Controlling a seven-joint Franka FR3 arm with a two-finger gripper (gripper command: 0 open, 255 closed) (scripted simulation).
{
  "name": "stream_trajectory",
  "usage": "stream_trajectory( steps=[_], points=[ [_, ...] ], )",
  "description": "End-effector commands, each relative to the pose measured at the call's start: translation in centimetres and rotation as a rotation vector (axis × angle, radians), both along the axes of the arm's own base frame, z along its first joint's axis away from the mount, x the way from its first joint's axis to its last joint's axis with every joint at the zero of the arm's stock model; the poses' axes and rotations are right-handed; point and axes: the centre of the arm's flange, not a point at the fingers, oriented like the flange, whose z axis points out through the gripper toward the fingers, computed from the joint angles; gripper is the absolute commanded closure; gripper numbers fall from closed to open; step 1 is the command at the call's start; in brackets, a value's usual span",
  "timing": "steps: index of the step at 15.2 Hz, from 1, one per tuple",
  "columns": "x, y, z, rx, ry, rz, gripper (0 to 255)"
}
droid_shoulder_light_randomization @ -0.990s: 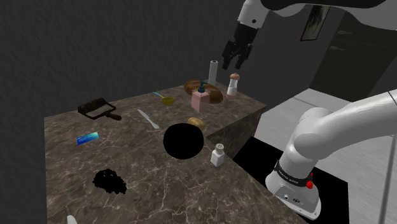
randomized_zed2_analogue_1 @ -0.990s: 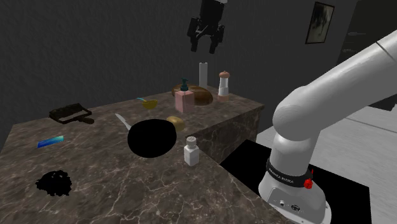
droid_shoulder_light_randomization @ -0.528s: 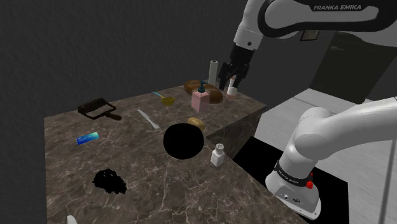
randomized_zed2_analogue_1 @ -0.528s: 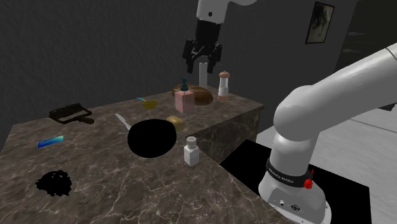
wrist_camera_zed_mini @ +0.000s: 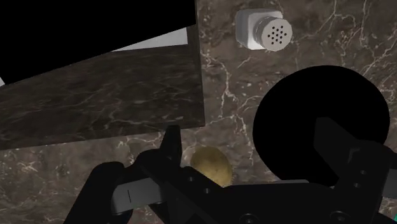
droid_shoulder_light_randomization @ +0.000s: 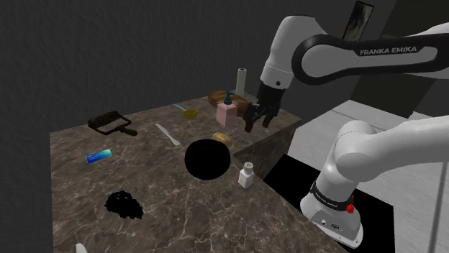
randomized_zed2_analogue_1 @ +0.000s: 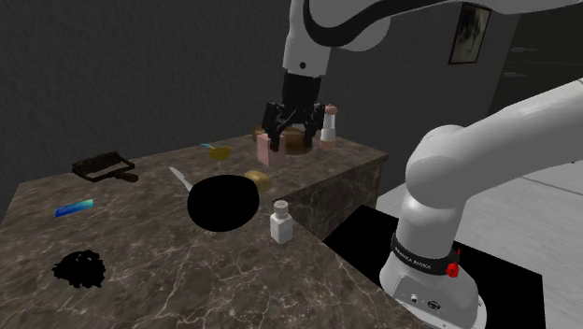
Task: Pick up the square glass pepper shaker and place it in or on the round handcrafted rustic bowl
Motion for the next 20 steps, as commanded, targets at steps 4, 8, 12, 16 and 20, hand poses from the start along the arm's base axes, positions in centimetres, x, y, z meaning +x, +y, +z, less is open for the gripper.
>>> stream_trajectory(
  steps=[4,8,12,16,20],
  points=[
    [-1.8,4.0,-4.7,0.002,0.022,-0.028,0],
    [-3.1,6.5,-7.5,0.003,0.036,-0.045,0],
    [-2.9,6.7,-9.6,0.003,0.036,-0.045,0],
    [-2.7,6.9,-11.5,0.003,0.036,-0.045,0],
    [-2.7,6.9,-11.5,0.003,0.036,-0.045,0]
  ],
)
